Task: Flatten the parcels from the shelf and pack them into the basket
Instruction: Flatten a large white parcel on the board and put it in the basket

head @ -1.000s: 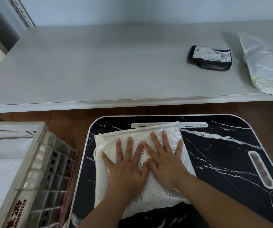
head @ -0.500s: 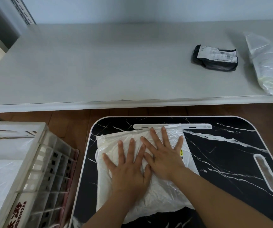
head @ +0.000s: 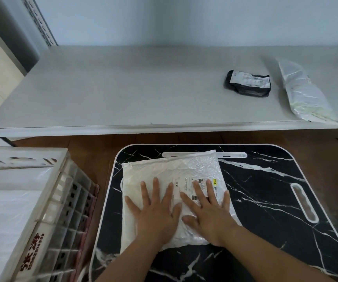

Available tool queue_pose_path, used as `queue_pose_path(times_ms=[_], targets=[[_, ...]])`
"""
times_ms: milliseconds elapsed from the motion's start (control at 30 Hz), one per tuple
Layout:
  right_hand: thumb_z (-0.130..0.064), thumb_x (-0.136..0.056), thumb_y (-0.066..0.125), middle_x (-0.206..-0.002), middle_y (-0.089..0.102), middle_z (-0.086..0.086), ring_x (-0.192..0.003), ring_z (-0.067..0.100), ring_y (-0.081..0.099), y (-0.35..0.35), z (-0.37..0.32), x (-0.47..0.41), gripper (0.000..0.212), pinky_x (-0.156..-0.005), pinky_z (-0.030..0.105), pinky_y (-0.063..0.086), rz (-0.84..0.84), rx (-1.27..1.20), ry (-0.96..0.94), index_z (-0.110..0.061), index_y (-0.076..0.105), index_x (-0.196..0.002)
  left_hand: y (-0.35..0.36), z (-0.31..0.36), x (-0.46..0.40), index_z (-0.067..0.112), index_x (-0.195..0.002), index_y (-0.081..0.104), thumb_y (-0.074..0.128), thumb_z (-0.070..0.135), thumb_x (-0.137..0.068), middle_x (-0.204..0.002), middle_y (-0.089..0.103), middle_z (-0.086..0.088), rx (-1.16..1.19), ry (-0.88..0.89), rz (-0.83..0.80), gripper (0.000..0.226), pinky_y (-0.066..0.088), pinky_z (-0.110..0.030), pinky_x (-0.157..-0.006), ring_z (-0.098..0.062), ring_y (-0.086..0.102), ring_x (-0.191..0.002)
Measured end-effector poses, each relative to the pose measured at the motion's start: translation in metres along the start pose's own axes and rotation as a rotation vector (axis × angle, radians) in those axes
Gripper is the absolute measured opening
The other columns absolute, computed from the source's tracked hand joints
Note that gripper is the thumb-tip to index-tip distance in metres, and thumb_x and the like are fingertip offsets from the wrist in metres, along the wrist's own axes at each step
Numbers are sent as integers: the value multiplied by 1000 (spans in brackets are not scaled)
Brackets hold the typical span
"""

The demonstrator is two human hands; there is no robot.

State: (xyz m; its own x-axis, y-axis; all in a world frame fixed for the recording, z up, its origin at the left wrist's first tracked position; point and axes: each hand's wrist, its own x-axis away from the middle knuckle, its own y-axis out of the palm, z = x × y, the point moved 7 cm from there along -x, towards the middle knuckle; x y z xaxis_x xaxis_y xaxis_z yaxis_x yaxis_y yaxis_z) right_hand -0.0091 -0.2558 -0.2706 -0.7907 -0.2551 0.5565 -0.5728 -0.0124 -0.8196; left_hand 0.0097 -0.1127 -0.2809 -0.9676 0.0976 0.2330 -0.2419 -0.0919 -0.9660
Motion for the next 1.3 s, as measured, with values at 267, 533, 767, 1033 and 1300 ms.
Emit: queue_pose_path(times_ms=[267,533,767,1033,1300], targets=[[-93,-47,-9,-133,-60,-1,-122,33,-54,8,-6,4,92,-96,78,-17,-102,16,64,-52,-46,-121,6,-18,24,41,-150,22,23,76,-89,-160,20,-5,-46,72,-2,70,4,-74,-101,-31,12,-146],[-91,-63,6,-126,-66,0,-117,33,-59,12,-4,0,89,-89,76,-23,-190,52,102,-49,-49,-118,1,-14,18,46,-144,-23,-8,84,-75,-153,-37,0,-5,130,-59,80,-20,-74,-97,-28,-38,-138],[-95,-47,5,-128,-64,-2,-113,31,-62,13,2,11,99,-96,77,-21,-210,99,19,-48,-53,-112,8,-24,30,42,-134,-40,32,89,-72,-136,-57,3,-61,224,-354,106,-29,-70,-95,-24,-53,-125],[-92,-43,1,-133,-60,1,-121,29,-56,16,5,14,104,-102,72,-19,-143,82,51,-47,-46,-125,10,-26,32,39,-131,-43,43,89,-66,-135,-58,3,-73,228,-366,120,-29,-70,-96,-25,-53,-124],[-69,-81,49,-144,41,3,-129,26,36,-21,54,36,68,-103,44,38,270,-357,443,-26,43,-133,-40,-50,21,32,-152,17,82,54,-62,-162,1,-1,540,-94,-201,114,7,-54,-118,-25,-2,-148]])
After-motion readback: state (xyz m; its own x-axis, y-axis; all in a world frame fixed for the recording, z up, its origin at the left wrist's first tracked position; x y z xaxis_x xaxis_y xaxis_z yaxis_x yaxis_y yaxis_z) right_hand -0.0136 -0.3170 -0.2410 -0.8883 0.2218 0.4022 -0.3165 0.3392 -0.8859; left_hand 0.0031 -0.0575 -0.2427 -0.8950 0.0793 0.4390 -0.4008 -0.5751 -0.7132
